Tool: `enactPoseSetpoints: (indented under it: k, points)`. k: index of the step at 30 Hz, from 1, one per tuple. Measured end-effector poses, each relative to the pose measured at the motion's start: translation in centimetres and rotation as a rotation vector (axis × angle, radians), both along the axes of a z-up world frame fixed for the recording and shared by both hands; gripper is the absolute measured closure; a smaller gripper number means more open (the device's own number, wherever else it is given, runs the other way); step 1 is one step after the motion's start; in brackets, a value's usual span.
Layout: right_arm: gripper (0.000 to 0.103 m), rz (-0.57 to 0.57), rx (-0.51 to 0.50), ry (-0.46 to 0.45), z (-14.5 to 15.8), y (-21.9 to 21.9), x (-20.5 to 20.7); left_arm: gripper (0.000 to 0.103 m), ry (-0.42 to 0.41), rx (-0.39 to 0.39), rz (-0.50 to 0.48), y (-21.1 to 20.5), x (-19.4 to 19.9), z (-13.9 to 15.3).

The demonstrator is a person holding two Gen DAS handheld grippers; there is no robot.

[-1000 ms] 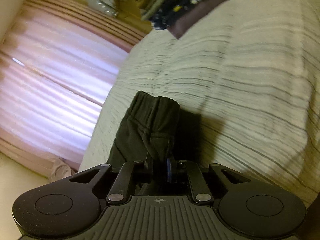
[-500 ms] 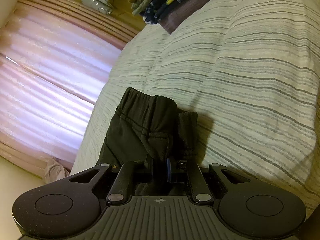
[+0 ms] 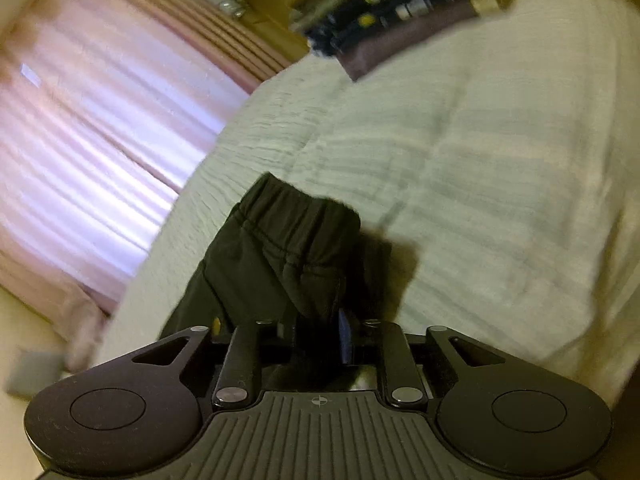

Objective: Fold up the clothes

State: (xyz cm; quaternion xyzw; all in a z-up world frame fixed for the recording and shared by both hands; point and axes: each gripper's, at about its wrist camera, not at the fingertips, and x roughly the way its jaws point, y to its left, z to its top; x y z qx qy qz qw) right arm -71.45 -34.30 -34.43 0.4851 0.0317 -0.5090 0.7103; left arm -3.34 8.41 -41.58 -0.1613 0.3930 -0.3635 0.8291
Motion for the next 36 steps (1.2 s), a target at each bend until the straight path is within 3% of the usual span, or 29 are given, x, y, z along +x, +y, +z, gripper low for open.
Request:
enactPoseSetpoints:
  k: [2, 4, 6, 10, 14, 18, 21, 23, 25, 30, 33, 36]
  points:
    - [0.043, -0.03, -0.011, 0.146, 1.4, 0.8, 0.1, 0.086, -0.027, 0.049, 0.068, 1.2, -0.3, 1.0]
    - [0.043, -0.075, -0.043, 0.303, 3.0, 2.1, 0.3, 0.09, -0.048, 0.103, 0.116, 1.9, -0.7, 2.2]
    - [0.043, -0.103, -0.104, 0.408, 4.4, 2.9, 0.8, 0.09, -0.095, 0.125, 0.09, 1.1, -1.3, 4.1]
    - [0.043, 0.016, -0.281, 0.436, 7.4, 2.6, 4.7, 0.09, -0.196, 0.137, -0.125, -6.5, -3.3, 7.5]
    - [0.043, 0.18, -0.398, 0.517, 8.3, -0.3, 12.5, 0.09, -0.272, 0.084, -0.411, -17.6, -7.8, 9.3]
    - [0.043, 0.301, -0.441, 0.599, 6.9, -3.1, 19.5, 0.088, -0.309, 0.06, -0.599, -27.3, -12.4, 9.2]
    - [0.043, 0.355, -0.417, 0.684, 3.5, -5.3, 21.9, 0.087, -0.331, 0.118, -0.666, -32.0, -14.3, 6.5]
    - [0.043, 0.402, -0.357, 0.746, 0.5, -7.0, 22.2, 0.087, -0.314, 0.202, -0.663, -33.8, -14.3, 3.4]
    - [0.043, 0.447, -0.298, 0.803, -2.4, -8.5, 22.4, 0.093, -0.292, 0.226, -0.638, -34.0, -13.6, 1.0]
    - [0.043, 0.455, -0.322, 0.767, -2.1, -7.9, 21.4, 0.094, -0.287, 0.19, -0.618, -33.1, -13.1, 1.7]
    - [0.043, 0.403, -0.309, 0.718, -0.1, -6.4, 19.0, 0.094, -0.268, 0.161, -0.616, -31.3, -13.7, 3.2]
    - [0.043, 0.325, -0.298, 0.529, 2.6, -3.7, 13.8, 0.094, -0.252, 0.132, -0.634, -27.9, -14.7, 4.7]
